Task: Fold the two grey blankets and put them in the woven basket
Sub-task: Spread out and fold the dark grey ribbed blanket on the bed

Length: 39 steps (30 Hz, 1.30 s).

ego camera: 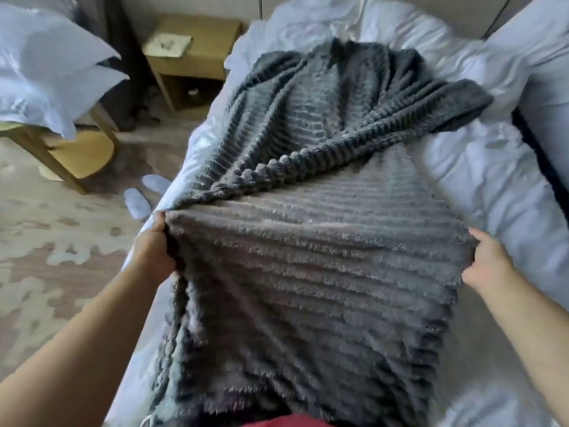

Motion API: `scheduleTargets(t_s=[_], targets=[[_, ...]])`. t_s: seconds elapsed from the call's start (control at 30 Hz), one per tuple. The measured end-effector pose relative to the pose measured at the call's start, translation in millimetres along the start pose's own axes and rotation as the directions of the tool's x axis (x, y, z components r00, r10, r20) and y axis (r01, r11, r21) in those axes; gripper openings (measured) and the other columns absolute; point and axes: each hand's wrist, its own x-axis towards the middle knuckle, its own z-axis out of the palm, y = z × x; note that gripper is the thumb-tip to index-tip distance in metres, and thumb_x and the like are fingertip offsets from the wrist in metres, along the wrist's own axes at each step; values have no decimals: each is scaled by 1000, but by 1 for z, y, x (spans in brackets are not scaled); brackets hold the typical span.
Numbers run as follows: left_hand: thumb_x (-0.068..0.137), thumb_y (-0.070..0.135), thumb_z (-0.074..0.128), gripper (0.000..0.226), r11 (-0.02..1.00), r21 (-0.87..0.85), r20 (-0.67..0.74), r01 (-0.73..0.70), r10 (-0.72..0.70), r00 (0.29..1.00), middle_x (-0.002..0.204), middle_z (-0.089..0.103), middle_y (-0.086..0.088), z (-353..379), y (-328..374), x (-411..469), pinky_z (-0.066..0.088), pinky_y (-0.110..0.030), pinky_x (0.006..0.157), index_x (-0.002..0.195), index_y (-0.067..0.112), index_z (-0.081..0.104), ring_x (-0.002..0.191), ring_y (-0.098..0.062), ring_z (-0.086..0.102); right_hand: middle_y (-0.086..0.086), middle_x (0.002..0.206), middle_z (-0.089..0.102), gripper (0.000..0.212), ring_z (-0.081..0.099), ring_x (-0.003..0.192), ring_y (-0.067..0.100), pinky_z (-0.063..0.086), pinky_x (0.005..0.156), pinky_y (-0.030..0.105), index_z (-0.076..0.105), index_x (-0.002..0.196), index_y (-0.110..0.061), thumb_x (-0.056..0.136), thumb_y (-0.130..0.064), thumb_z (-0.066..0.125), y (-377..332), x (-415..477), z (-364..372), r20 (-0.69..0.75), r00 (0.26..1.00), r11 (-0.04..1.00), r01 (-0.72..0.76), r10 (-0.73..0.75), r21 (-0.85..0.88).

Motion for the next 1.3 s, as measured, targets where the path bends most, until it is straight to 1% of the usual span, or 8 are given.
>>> scheduleTargets(t_s=[0.17, 0.3, 0.47, 0.7, 0.83, 1.0, 1.13, 1.3], targets=[[99, 47, 37, 52, 971, -225, 81, -79, 100, 992, 143, 49, -6, -5, 20, -75, 44, -37, 96, 143, 21, 42, 124, -21, 50, 3, 95, 76, 36, 72, 86, 22, 60, 61, 38, 79, 86, -22, 58, -34, 61, -18, -90, -68, 68, 969, 947, 216, -239, 239], [90, 56, 51, 39, 968, 252, 97, -5, -20, 995, 105, 69, -5, -13, 14, -115, 49, -38, 89, 101, 21, 61, 98, -24, 65, 8, 110, 72, 51, 71, 93, 29, 57, 75, 47, 69, 116, -22, 73, -48, 67, -1, -132, -120, 33, 994, 992, 106, -109, 69], [65, 39, 75, 58, 664, 743, 278, 78, -412, 868, 100, 72, -21, -39, 26, -158, 57, -44, 78, 113, 8, 65, 81, -31, 72, 23, 119, 65, 58, 63, 109, 40, 47, 95, 55, 65, 120, -6, 70, -34, 73, 33, -179, -165, 40, 971, 902, -204, 236, -381], [82, 36, 58, 27, 960, 264, 573, -95, -76, 816, 93, 73, -5, -68, 53, -197, 60, -32, 67, 100, 23, 74, 78, -17, 72, 7, 100, 75, 29, 73, 87, 24, 60, 64, 39, 80, 85, -20, 88, -39, 58, 23, -257, -192, 128, 958, 966, 256, -258, 30], [98, 34, 43, 23, 955, 294, 560, -30, -147, 815, 77, 73, -2, -84, 45, -218, 59, -28, 58, 100, 22, 63, 65, -13, 71, 2, 87, 77, 41, 74, 75, 19, 59, 54, 37, 80, 79, -26, 98, -37, 45, 38, -280, -199, 194, 923, 942, 316, -332, 109], [98, 22, 43, 25, 786, 618, 397, 20, -334, 855, 68, 71, -9, -115, 42, -240, 58, -28, 52, 96, 6, 62, 56, -19, 69, 31, 102, 66, 60, 68, 97, 35, 59, 76, 33, 75, 90, 6, 103, -29, 29, 56, -291, -209, 392, 893, 972, 173, -222, 157], [93, 14, 51, 25, 444, 893, 151, 71, -445, 883, 72, 69, -22, -142, 33, -251, 59, -38, 58, 90, -8, 61, 58, -29, 69, 35, 129, 47, 67, 51, 121, 43, 46, 101, 36, 52, 119, 22, 105, -24, 6, 61, -305, -210, 556, 823, 992, 125, -114, 18], [90, 7, 56, 10, 574, 817, 194, 47, -351, 916, 67, 71, -17, -153, 7, -243, 57, -32, 50, 89, -2, 61, 54, -24, 69, 23, 65, 70, 64, 68, 50, 34, 52, 35, 42, 73, 56, 3, 101, -26, 37, 63, -293, -203, 16, 999, 938, 54, -52, -344]])
